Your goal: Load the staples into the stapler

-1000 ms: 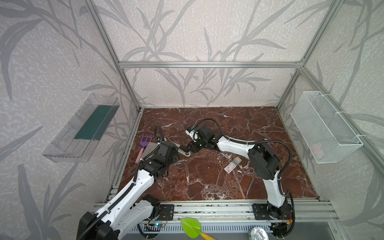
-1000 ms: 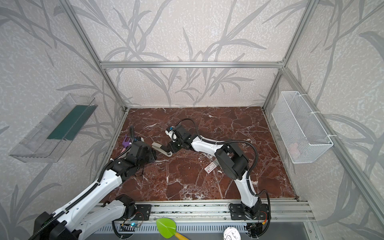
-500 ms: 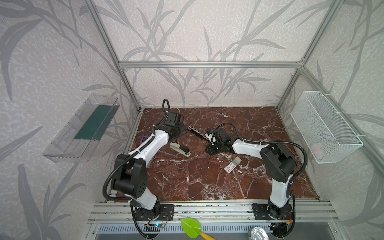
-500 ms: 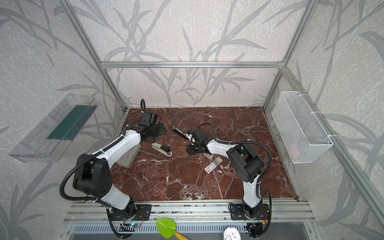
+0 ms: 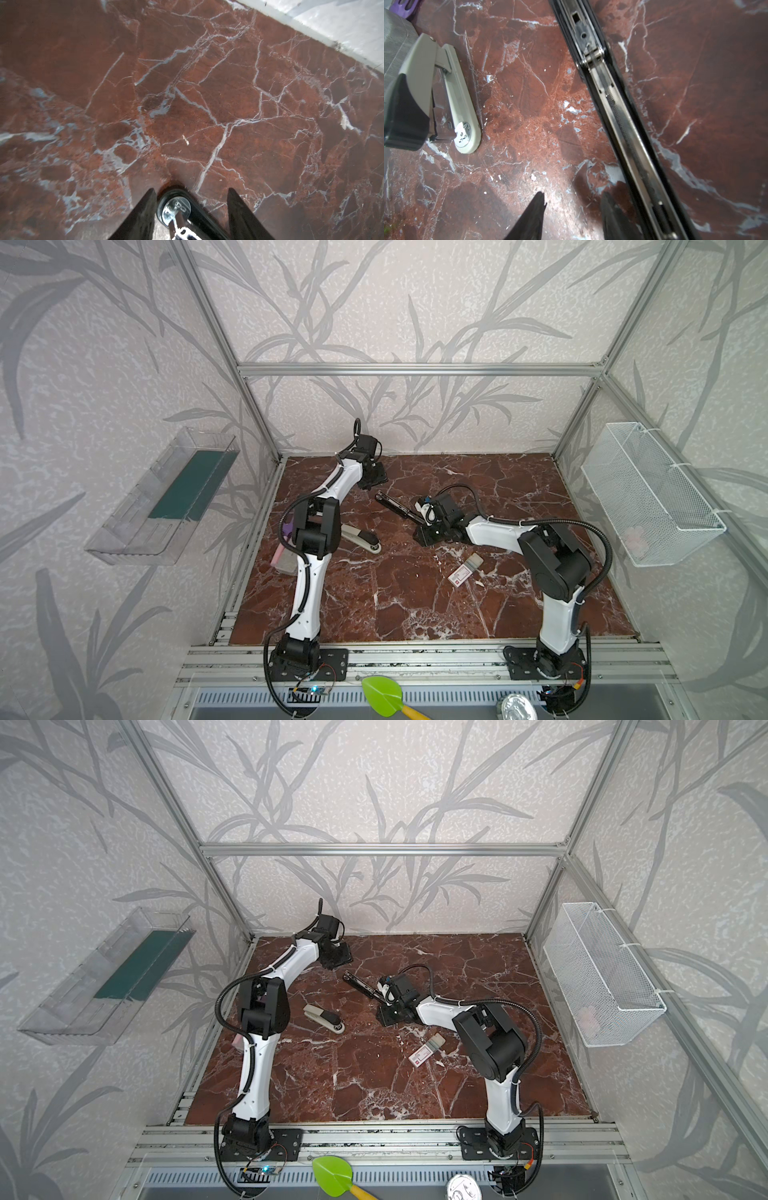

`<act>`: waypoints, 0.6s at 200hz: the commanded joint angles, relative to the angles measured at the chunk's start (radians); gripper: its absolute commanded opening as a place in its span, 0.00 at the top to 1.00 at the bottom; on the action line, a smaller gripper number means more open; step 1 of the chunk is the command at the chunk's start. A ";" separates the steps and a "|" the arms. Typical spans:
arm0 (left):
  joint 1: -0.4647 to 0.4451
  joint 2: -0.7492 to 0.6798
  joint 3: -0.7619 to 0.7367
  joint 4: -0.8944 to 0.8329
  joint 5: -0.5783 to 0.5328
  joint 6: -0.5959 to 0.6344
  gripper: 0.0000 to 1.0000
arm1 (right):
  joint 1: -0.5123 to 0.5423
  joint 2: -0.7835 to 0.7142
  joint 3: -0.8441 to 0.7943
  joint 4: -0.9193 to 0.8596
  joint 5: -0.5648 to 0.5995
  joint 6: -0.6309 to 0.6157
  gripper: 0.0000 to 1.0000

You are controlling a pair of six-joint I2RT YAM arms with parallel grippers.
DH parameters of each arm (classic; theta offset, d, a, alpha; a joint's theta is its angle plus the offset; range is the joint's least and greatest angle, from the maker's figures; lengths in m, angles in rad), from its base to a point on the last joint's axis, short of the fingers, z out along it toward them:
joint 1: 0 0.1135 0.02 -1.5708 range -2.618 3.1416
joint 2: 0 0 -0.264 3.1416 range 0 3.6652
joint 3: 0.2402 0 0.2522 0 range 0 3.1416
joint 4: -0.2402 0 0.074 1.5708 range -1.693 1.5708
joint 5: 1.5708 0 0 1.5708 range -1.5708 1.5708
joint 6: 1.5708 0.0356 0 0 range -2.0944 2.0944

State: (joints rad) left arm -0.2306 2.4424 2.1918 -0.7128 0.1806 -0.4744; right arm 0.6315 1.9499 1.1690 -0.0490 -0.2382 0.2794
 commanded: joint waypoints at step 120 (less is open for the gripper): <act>-0.057 -0.067 -0.158 -0.220 0.184 0.183 0.69 | -0.125 0.034 0.052 -0.058 0.070 0.027 0.54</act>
State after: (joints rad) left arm -0.2569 2.4653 2.1464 -0.9070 0.3103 -0.3199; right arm 0.5358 1.9762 1.1896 -0.0811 -0.1932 0.3046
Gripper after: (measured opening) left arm 0.317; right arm 0.455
